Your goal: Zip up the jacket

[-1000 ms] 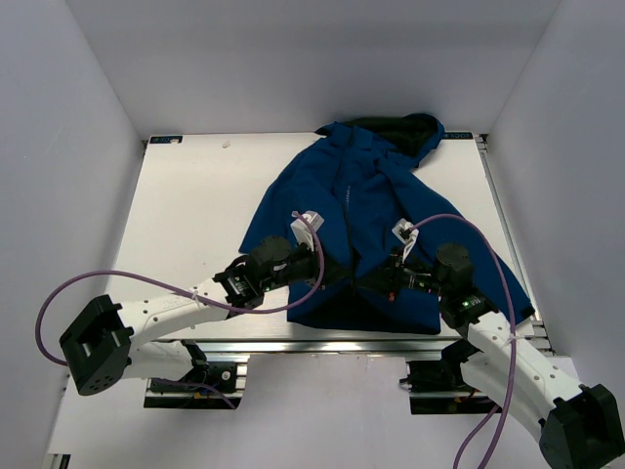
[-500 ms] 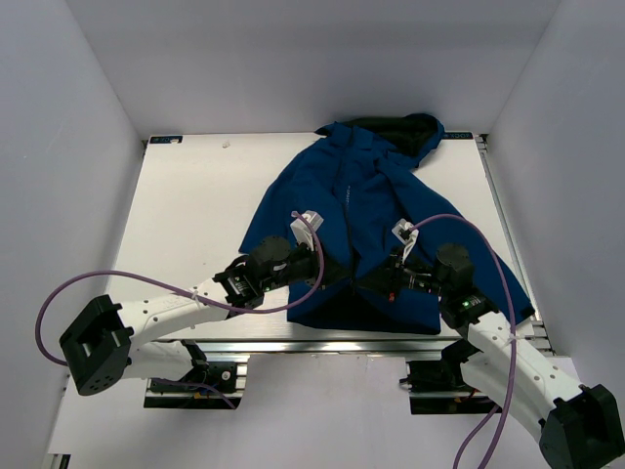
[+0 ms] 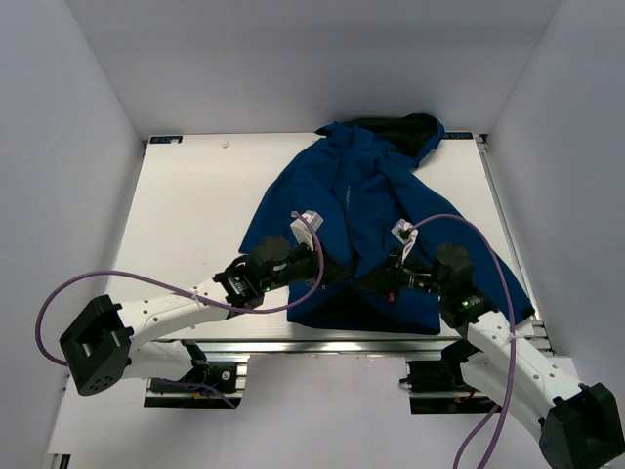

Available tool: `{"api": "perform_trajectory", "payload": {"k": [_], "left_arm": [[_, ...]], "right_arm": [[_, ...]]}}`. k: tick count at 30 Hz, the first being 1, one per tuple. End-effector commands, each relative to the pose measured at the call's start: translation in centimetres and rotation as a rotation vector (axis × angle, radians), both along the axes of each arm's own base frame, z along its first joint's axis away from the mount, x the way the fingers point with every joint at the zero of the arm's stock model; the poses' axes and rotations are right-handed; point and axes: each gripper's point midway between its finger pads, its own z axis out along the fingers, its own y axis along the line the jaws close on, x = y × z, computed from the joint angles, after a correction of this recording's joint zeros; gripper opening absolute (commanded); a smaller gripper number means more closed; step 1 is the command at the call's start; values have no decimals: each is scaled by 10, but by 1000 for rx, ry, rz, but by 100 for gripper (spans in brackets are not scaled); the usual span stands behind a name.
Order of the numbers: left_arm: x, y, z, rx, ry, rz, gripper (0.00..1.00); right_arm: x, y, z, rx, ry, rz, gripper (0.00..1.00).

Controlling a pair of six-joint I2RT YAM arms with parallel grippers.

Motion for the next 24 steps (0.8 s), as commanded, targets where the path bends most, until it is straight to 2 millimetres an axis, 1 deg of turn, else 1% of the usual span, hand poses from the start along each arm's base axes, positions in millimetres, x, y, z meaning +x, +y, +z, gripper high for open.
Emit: {"api": "perform_trajectory", "payload": {"k": [1, 3, 6, 15, 20, 24], "left_arm": [[-3, -4, 12, -40, -12, -22, 0], [-4, -5, 9, -34, -2, -24, 0], [-4, -5, 11, -39, 1, -26, 0], [0, -4, 7, -22, 17, 0, 0], [1, -2, 6, -15, 32, 19, 0], [3, 0, 4, -13, 42, 37, 0]], "right_arm": [[-1, 5, 16, 43, -83, 42, 0], [-3, 6, 15, 48, -67, 59, 0], [-3, 6, 15, 47, -72, 59, 0], [-6, 4, 13, 40, -71, 59, 0], [-3, 2, 14, 34, -88, 25, 0], [-4, 2, 12, 27, -78, 30, 0]]}}
